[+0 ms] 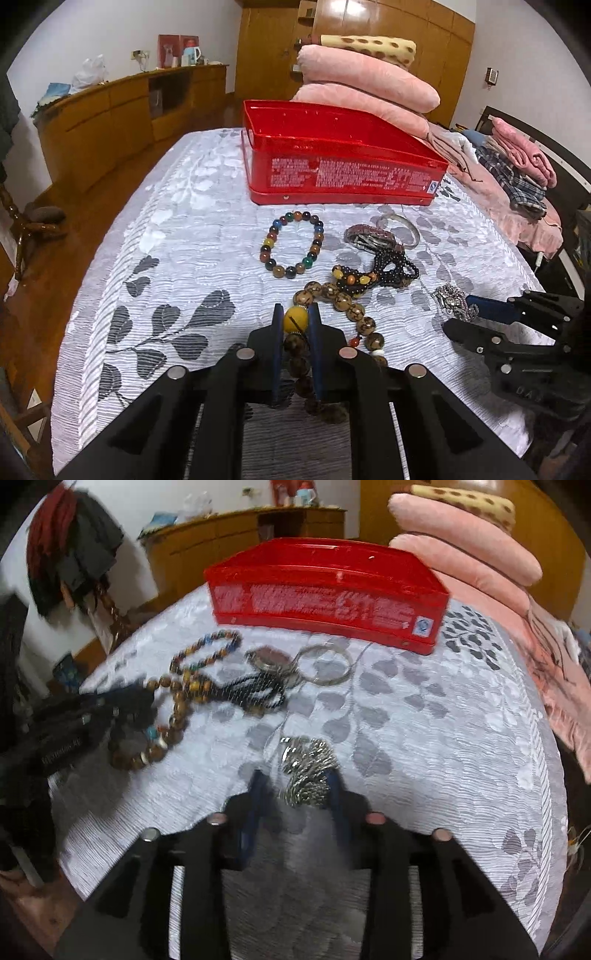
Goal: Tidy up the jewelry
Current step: 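Close left tool on the wooden bead bracelet while right tool closes on the silver chain, then carry bracelet with left tool into the red tin while right tool drops the chain there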
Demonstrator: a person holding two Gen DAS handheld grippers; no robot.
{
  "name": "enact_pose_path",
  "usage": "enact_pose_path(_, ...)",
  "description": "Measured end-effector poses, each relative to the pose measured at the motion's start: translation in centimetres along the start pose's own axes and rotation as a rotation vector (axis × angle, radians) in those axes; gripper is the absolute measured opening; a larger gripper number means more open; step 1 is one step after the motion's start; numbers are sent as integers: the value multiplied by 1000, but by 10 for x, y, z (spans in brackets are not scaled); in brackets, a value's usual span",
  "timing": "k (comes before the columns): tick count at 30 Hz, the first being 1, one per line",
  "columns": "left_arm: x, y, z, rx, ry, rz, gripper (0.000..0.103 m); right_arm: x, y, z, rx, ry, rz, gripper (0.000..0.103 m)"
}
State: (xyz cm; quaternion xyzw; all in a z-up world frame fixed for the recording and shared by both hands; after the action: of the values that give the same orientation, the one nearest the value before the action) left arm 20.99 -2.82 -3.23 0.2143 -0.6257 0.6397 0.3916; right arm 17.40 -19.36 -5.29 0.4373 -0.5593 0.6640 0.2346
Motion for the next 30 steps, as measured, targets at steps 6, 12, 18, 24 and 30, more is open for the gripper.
enact_pose_path(6,-2,1,1,-3,3,-6,13,1,-2,3,-8,-19,12,18)
enact_pose_path(12,6,-3,2,4,14,19,13,8,-7,8,-35,-22,38,17)
enact_pose_path(18,21,-16,8,-7,27,67,13,23,-18,10,-35,-22,85,17)
enact_pose_path(24,30,-34,12,-11,43,112,13,38,-34,16,-38,-21,136,17)
enact_pose_path(30,41,-55,16,-15,51,164,13,50,-56,20,-40,-17,182,17)
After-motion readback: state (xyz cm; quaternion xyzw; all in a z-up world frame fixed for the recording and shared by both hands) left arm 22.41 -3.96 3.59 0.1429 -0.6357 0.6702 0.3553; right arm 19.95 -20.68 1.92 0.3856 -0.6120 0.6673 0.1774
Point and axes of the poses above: each gripper's, at about its wrist camera, not at the fingertips, and x roughly against the way its jaws point, z to its right, y to its underside, the point moved 4 cm from there along -x, roughly the way its jaws point, and after that the axes turned 3 degrees about -z, right-handed, at the moved point
